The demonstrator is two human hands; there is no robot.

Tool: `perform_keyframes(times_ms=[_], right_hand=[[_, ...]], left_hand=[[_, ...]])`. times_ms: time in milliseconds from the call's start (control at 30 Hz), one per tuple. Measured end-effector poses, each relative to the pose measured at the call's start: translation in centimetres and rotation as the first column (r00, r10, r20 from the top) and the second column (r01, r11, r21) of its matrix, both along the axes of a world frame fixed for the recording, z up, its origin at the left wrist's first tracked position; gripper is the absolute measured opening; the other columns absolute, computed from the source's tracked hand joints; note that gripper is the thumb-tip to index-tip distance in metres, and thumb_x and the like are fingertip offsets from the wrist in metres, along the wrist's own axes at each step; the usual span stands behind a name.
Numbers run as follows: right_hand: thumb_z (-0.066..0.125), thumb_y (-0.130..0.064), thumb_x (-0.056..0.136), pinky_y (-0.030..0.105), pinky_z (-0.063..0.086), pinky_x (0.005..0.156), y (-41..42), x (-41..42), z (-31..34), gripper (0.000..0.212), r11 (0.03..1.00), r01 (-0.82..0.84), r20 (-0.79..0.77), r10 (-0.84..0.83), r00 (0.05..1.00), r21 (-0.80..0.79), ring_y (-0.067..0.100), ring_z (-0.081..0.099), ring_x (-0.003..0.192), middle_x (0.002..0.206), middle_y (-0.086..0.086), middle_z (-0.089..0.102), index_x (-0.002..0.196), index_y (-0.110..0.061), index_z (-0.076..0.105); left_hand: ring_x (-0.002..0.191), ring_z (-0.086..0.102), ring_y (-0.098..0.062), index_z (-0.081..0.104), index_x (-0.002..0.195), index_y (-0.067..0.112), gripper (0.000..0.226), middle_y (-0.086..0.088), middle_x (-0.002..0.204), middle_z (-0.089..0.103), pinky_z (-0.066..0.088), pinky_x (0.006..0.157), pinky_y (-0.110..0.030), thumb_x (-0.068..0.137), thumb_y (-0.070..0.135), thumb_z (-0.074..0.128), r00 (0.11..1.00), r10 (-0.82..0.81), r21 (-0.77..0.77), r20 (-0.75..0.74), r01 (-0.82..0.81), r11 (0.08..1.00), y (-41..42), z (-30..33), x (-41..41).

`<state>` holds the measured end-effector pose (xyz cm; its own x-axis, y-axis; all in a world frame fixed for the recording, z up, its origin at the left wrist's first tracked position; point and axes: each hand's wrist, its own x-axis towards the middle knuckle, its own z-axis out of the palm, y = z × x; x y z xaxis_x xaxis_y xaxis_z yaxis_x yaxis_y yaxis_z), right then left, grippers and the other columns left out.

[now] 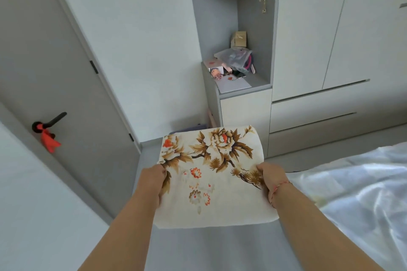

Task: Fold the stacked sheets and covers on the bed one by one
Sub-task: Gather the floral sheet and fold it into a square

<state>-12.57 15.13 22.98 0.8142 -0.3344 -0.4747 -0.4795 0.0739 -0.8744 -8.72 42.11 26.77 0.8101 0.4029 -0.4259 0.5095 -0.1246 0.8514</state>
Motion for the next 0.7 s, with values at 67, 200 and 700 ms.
perform_keyframes(times_ms=[67,200,700], right_hand=[[0.044,-0.009,0.097,0.013,0.035,0.054,1.3,3.7,-0.2,0.035,0.997,-0.052,-0.019,0.051,0.999,-0.057,0.004,0.038,0.060,0.070,-0.005,0.041,0.064,-0.021,0.040],[0.042,-0.011,0.099,0.008,0.034,0.047,2.8,11.9,-1.1,0.037,0.986,-0.102,-0.036,0.098,0.995,-0.130,0.002,0.037,0.060,0.070,-0.007,0.040,0.064,-0.022,0.038],[0.044,-0.010,0.098,0.019,0.037,0.057,5.3,47.2,-3.0,0.033,0.971,-0.184,-0.038,0.180,0.983,-0.155,0.008,0.041,0.061,0.071,-0.003,0.044,0.067,-0.020,0.041]], left_hand=[[0.059,0.059,-0.025,0.060,0.077,0.008,0.021,-0.011,0.072,0.065,0.048,0.062,-0.030,0.093,0.021,0.054,0.999,-0.048,-0.053,-0.009,0.047,0.997,1.0,-0.1,2.6],[0.081,0.071,-0.034,0.068,0.090,0.010,0.023,-0.012,0.086,0.075,0.055,0.085,-0.045,0.086,0.032,0.070,0.992,-0.126,-0.073,-0.001,0.125,0.989,2.6,-1.4,9.3],[0.084,0.065,-0.030,0.058,0.088,0.007,0.020,-0.015,0.094,0.069,0.052,0.078,-0.039,0.096,0.026,0.059,0.998,0.059,-0.072,0.033,-0.057,0.996,5.1,-6.2,41.7]])
